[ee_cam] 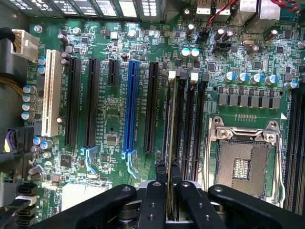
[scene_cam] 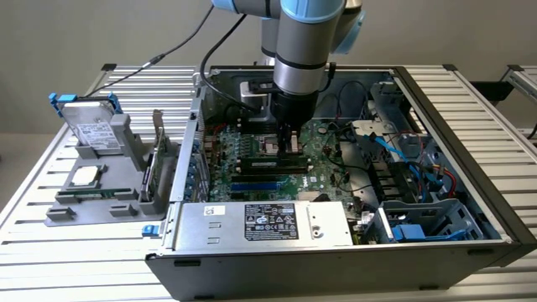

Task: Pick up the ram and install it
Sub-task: 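Insert the ram into the slot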

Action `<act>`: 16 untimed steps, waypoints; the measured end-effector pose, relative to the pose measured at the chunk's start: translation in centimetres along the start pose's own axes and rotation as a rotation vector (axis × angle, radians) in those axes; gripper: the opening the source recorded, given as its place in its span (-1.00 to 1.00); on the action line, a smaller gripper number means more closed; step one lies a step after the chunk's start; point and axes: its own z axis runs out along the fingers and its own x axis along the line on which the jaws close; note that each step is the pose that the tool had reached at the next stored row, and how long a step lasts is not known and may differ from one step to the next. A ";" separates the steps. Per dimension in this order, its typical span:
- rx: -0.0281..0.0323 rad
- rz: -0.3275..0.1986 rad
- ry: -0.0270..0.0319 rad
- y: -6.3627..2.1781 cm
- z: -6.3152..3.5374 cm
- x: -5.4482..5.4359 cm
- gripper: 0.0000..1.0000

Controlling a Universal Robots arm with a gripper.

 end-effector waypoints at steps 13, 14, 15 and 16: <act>-0.0012 0.000 0.0001 -0.09 0.09 0.0 -0.73; -0.0012 0.000 0.0000 -0.09 0.09 0.0 -0.73; -0.0012 0.000 0.0002 -0.09 0.11 0.0 -0.73; -0.0011 0.000 0.0002 -0.10 0.15 0.0 -0.73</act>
